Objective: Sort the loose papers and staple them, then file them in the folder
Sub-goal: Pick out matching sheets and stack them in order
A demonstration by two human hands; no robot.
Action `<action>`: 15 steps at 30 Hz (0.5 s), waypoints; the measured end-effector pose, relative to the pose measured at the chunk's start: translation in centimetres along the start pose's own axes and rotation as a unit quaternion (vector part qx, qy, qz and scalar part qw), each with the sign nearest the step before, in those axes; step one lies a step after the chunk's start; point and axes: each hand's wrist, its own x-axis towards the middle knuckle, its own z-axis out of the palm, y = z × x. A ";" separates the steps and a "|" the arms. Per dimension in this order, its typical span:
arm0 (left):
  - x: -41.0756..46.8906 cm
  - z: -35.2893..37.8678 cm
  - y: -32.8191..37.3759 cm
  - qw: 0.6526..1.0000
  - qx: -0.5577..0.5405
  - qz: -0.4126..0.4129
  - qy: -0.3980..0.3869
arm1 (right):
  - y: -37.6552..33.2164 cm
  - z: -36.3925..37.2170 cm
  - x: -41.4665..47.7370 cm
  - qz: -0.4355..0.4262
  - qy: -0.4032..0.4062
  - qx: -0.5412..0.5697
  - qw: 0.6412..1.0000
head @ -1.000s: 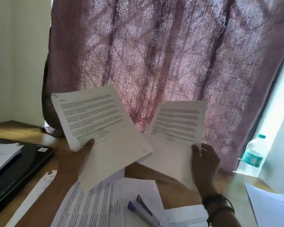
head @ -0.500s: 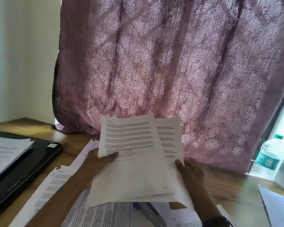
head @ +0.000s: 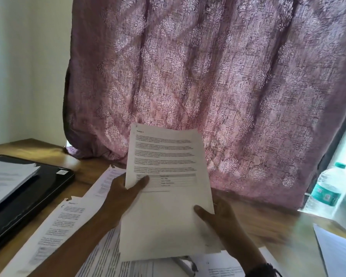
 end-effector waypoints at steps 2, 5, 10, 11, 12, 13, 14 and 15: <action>-0.3 0.4 0.2 1.000 0.010 -0.019 -0.016 | -0.2 0.2 0.0 -0.013 0.046 0.033 0.998; -0.6 0.6 0.3 0.998 0.049 -0.030 -0.039 | -0.5 0.4 -0.2 -0.014 0.021 0.039 0.999; -0.6 0.1 0.4 0.993 0.009 -0.074 -0.089 | -0.2 -0.2 -0.5 -0.006 -0.009 -0.002 1.000; -0.6 -0.1 0.5 0.992 -0.005 -0.089 -0.095 | 0.1 -0.2 -0.4 0.004 -0.017 0.007 1.000; -0.6 -0.1 0.3 0.990 -0.012 -0.098 -0.096 | 0.0 -0.1 -0.5 0.015 -0.022 0.009 1.000; -0.6 -0.2 0.3 0.990 -0.011 -0.104 -0.094 | 0.1 0.1 -0.5 0.022 -0.025 -0.005 0.999; -0.6 -0.1 0.3 0.990 -0.008 -0.106 -0.088 | -0.1 0.3 -0.5 0.029 -0.024 -0.025 0.999; -0.7 -0.1 0.3 0.991 -0.008 -0.108 -0.078 | -0.4 0.2 -0.3 0.032 -0.020 -0.052 0.998</action>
